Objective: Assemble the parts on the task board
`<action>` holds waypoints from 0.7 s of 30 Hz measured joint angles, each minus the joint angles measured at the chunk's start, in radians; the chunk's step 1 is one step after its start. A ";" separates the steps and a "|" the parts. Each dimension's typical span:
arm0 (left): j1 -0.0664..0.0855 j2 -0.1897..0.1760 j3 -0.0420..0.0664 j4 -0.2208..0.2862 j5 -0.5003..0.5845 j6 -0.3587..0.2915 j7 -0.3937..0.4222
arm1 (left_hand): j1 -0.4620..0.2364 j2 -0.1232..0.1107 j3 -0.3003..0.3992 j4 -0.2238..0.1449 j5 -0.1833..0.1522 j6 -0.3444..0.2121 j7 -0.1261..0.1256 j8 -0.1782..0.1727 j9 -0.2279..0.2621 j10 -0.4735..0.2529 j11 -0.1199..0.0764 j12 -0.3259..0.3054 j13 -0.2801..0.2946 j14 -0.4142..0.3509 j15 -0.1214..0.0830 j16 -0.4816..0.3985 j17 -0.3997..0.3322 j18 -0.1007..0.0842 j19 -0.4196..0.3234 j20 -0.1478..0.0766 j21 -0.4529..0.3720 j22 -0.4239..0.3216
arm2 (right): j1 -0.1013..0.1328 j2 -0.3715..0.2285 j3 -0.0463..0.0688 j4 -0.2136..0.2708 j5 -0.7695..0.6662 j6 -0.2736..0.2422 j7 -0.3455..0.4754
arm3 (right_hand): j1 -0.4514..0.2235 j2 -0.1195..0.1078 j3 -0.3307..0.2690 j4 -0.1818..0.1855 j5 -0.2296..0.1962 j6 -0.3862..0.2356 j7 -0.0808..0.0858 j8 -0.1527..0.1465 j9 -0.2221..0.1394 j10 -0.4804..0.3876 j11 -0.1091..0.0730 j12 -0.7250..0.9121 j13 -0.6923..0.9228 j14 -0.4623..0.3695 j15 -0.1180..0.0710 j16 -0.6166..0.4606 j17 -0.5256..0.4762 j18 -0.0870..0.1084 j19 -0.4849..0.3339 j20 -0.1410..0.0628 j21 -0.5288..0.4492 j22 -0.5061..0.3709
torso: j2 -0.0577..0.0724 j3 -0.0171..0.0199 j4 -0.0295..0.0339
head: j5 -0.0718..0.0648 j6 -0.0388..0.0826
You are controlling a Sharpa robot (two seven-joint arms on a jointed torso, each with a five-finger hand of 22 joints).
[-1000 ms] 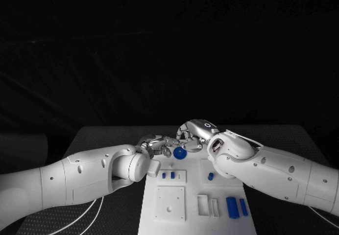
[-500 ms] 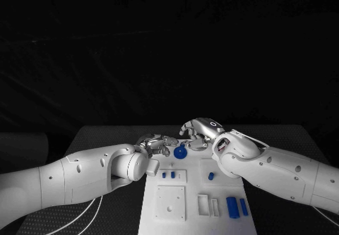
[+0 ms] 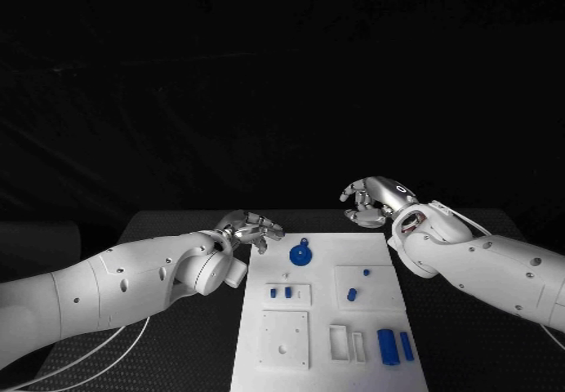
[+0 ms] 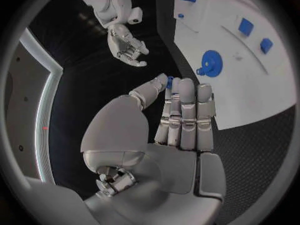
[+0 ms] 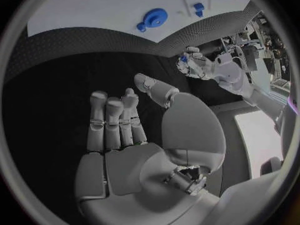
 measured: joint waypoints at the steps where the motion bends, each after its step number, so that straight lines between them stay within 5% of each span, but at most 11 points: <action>1: 0.003 -0.001 0.000 -0.005 -0.043 0.018 -0.002 | -0.001 0.002 0.000 0.000 0.000 0.000 0.000 0.000 0.000 0.000 0.000 0.000 0.001 0.000 0.000 0.000 0.001 0.000 0.000 0.000 0.000 0.001 | 0.002 -0.004 0.000 -0.008 0.012 -0.001 0.004 | 0.000 0.000 0.000 0.000 0.000 -0.001 0.001 0.000 0.000 0.000 0.000 0.000 0.000 0.000 0.000 0.000 0.000 0.000 0.000 0.000 0.000 0.000 | 0.000 0.0000 -0.0002 | 0.000 0.000; 12: 0.018 -0.007 0.001 0.006 -0.721 0.232 -0.015 | 0.002 0.006 0.004 -0.015 0.000 0.000 0.000 0.000 -0.003 0.006 -0.001 -0.012 0.004 0.003 -0.001 0.000 0.007 -0.006 0.000 -0.007 0.004 0.004 | 0.010 -0.027 0.003 -0.075 0.105 -0.011 0.036 | 0.000 0.000 0.000 0.000 0.004 -0.007 0.000 0.000 0.000 0.000 0.000 -0.003 -0.002 -0.002 0.001 0.000 -0.002 0.001 -0.004 0.004 0.000 0.000 | 0.000 0.0007 0.0012 | -0.005 -0.010; 21: 0.018 0.000 0.000 0.020 -1.069 0.296 -0.017 | 0.003 0.007 0.007 -0.018 0.000 0.007 0.000 -0.003 -0.006 0.013 -0.001 -0.012 0.009 0.009 -0.002 0.000 0.009 -0.008 0.001 -0.008 0.004 0.006 | 0.011 -0.033 0.009 -0.099 0.156 -0.015 0.055 | 0.000 0.000 0.000 0.000 0.005 -0.008 0.001 0.000 -0.001 0.000 0.000 -0.003 -0.004 -0.005 0.005 0.000 -0.003 0.001 -0.004 0.004 0.000 0.000 | 0.000 0.0005 0.0030 | -0.010 -0.021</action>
